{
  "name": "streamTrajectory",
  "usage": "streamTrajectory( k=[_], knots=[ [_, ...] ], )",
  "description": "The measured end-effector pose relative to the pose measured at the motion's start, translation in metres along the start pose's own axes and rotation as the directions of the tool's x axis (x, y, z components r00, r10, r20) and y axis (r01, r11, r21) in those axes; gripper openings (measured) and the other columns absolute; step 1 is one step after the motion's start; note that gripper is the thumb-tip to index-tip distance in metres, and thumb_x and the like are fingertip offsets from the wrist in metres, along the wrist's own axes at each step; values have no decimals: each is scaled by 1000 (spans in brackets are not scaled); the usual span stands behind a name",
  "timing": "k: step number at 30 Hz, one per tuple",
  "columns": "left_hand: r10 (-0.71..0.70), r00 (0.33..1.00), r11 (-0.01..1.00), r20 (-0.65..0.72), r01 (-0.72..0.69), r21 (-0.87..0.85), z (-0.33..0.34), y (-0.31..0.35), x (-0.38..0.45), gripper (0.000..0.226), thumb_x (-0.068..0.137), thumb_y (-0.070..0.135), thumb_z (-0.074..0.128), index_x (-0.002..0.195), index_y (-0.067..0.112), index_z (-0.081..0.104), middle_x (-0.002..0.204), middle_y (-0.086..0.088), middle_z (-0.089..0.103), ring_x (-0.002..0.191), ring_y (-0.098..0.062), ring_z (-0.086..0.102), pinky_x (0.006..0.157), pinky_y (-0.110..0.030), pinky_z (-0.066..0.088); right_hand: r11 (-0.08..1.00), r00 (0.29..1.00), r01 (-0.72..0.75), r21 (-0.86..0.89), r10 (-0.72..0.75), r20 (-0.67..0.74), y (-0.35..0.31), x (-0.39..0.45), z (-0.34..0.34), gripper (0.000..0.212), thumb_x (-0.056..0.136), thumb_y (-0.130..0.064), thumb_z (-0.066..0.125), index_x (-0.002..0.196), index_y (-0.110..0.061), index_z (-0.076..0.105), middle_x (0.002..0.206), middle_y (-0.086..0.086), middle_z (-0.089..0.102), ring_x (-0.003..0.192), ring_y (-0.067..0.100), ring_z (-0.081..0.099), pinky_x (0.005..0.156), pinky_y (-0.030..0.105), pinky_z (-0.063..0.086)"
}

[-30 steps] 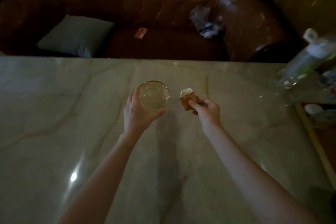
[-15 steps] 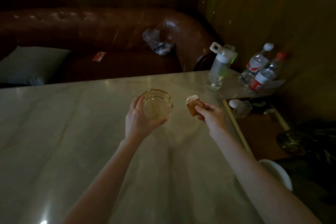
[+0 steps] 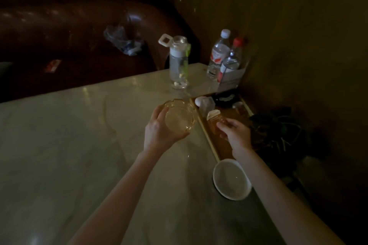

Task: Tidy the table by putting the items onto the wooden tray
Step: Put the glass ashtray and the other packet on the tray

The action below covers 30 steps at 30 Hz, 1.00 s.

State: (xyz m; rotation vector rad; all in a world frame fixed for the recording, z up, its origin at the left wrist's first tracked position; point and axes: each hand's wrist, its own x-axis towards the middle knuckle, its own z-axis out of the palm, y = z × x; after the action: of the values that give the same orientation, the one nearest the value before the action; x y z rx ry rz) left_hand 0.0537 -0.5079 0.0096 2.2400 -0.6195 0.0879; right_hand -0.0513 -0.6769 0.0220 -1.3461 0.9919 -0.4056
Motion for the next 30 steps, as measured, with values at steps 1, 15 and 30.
streamTrajectory(
  k=[1, 15, 30],
  knots=[
    [11, 1000, 1000, 5, -11, -7, 9, 6, 0, 91, 44, 41, 88, 122, 9, 53, 132, -9, 50, 108, -28, 56, 83, -37, 47, 1000, 1000, -14, -1, 14, -2, 3, 2, -9, 27, 81, -8, 65, 108, -10, 61, 95, 3, 63, 81, 11, 59, 63, 20, 47],
    [71, 987, 997, 146, -70, -14, 93, 39, -6, 90, 45, 37, 88, 124, 11, 53, 134, -11, 48, 113, -27, 54, 84, -32, 43, 991, 986, -122, 52, 127, -109, 42, 36, -66, 29, 81, 3, 60, 110, 2, 57, 92, 6, 64, 74, 9, 56, 56, 15, 42],
    [121, 952, 991, 280, -132, 19, 127, 32, -21, 87, 48, 36, 87, 119, 1, 54, 132, -21, 47, 111, -35, 55, 84, -41, 48, 951, 948, -134, 278, 205, -245, 51, 44, -62, 25, 82, -4, 62, 107, -5, 64, 77, -9, 61, 71, 0, 57, 55, 13, 47]
  ],
)
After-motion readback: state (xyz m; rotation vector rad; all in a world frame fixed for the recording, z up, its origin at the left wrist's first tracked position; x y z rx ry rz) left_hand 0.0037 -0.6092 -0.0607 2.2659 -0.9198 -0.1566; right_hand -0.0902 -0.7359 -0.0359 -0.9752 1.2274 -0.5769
